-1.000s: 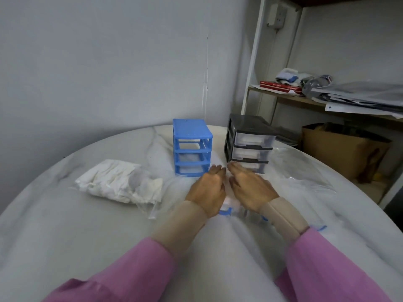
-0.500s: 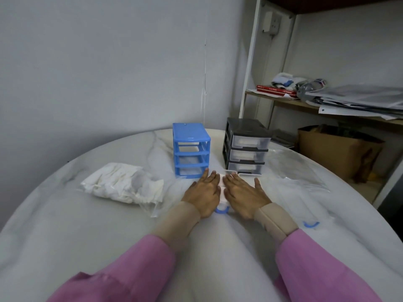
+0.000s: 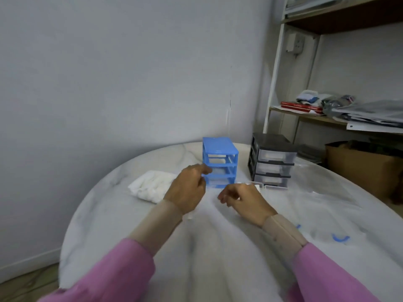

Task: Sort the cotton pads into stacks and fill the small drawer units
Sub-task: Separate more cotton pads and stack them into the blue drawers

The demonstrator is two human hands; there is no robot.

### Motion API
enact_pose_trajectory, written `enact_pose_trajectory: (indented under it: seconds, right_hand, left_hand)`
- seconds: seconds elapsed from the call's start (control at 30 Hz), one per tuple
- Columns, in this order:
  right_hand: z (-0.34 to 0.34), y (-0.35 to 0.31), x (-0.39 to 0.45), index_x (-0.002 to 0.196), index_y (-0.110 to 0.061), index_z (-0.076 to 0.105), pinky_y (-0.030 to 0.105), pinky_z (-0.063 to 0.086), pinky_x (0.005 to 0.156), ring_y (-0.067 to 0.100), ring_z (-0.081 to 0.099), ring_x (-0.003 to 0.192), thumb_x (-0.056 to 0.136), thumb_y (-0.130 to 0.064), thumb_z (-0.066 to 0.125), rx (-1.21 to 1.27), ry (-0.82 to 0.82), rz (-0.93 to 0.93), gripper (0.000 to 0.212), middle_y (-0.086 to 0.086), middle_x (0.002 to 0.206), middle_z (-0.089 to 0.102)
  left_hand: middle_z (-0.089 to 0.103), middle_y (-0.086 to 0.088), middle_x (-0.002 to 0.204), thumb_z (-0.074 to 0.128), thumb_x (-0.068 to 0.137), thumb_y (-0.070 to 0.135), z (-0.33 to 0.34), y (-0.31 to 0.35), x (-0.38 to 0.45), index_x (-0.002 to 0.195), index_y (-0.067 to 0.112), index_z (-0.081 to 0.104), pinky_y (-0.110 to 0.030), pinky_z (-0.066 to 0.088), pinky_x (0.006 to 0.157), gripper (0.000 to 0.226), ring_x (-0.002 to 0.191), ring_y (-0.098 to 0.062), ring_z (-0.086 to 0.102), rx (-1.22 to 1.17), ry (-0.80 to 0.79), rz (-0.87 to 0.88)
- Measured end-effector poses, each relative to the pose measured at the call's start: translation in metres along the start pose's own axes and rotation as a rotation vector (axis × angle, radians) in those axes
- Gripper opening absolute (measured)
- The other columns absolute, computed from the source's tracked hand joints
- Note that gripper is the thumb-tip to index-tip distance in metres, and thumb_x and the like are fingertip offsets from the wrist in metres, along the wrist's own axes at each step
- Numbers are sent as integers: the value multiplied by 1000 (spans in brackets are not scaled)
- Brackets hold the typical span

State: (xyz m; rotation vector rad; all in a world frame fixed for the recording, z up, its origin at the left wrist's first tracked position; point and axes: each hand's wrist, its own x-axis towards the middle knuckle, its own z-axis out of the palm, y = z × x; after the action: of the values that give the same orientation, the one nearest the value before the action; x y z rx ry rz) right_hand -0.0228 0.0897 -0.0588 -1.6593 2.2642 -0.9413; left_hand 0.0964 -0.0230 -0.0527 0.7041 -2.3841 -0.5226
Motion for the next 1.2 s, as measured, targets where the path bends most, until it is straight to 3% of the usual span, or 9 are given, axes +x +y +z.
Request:
enact_pose_trajectory:
  seconds: [0.1, 0.27, 0.43, 0.53, 0.67, 0.83, 1.0, 1.1, 1.2]
  right_hand:
    - [17, -17, 7, 96, -4, 67, 4, 39, 54, 5, 54, 66, 95, -15, 47, 214, -43, 97, 23, 3, 86, 65]
    - [40, -34, 20, 84, -5, 64, 16, 41, 53, 10, 57, 57, 94, -30, 52, 364, -15, 259, 29, 2, 72, 66]
    - [55, -39, 24, 66, -10, 60, 10, 40, 48, 6, 55, 49, 85, -8, 58, 389, 74, 248, 19, -5, 59, 65]
    - [54, -39, 20, 64, -8, 58, 20, 49, 63, 12, 59, 60, 84, -4, 57, 451, 126, 206, 20, 0, 63, 66]
    - [45, -35, 9, 64, -5, 57, 23, 54, 73, 17, 65, 75, 88, 3, 49, 651, 50, 146, 27, 8, 78, 70]
    - [38, -20, -7, 79, 1, 59, 12, 49, 69, 9, 65, 90, 92, -4, 51, 677, -31, 54, 16, 4, 99, 70]
    - [37, -14, -14, 81, -8, 62, 9, 49, 73, 4, 62, 95, 92, 2, 46, 724, -56, 14, 22, -4, 104, 68]
    - [34, -12, -17, 77, -13, 63, 16, 50, 86, 5, 62, 98, 92, 3, 45, 734, -83, 10, 29, -5, 105, 69]
    - [35, -9, -20, 74, -13, 61, 15, 49, 86, 7, 62, 98, 92, 2, 46, 746, -114, 26, 28, -4, 102, 69]
  left_hand:
    - [54, 0, 129, 40, 95, 11, -21, -20, -5, 127, 18, 52, -21, 31, 90, 35, 120, -15, 44, 110, -7, -43]
    - [50, -6, 134, 39, 98, 14, -44, -47, -7, 130, 14, 50, -25, 28, 99, 34, 125, -21, 41, 168, -139, -92]
    - [20, -3, 155, 36, 100, 24, -59, -59, -14, 144, 18, 32, -26, 4, 112, 45, 143, -13, 10, 98, -297, -153]
    - [15, 4, 156, 61, 84, 49, -57, -70, -19, 148, 27, 18, -37, 8, 115, 80, 143, -12, 8, 228, -391, -148]
    - [31, 7, 145, 79, 62, 49, -53, -76, -24, 148, 25, 12, -38, 25, 104, 113, 129, -22, 21, 514, -372, -14]
    - [39, 0, 130, 79, 64, 40, -50, -73, -28, 141, 21, 31, -35, 27, 98, 93, 121, -23, 27, 515, -305, -9]
    - [37, -2, 136, 78, 66, 20, -50, -71, -34, 137, 17, 32, -43, 7, 116, 85, 135, -18, 16, 328, -432, -90]
    - [45, -6, 128, 74, 69, 13, -52, -70, -35, 136, 21, 34, -32, 30, 106, 78, 128, -21, 29, 281, -458, -100]
    - [48, -12, 116, 65, 73, 9, -51, -67, -35, 130, 20, 41, -36, 41, 94, 63, 117, -28, 40, 292, -408, -100]
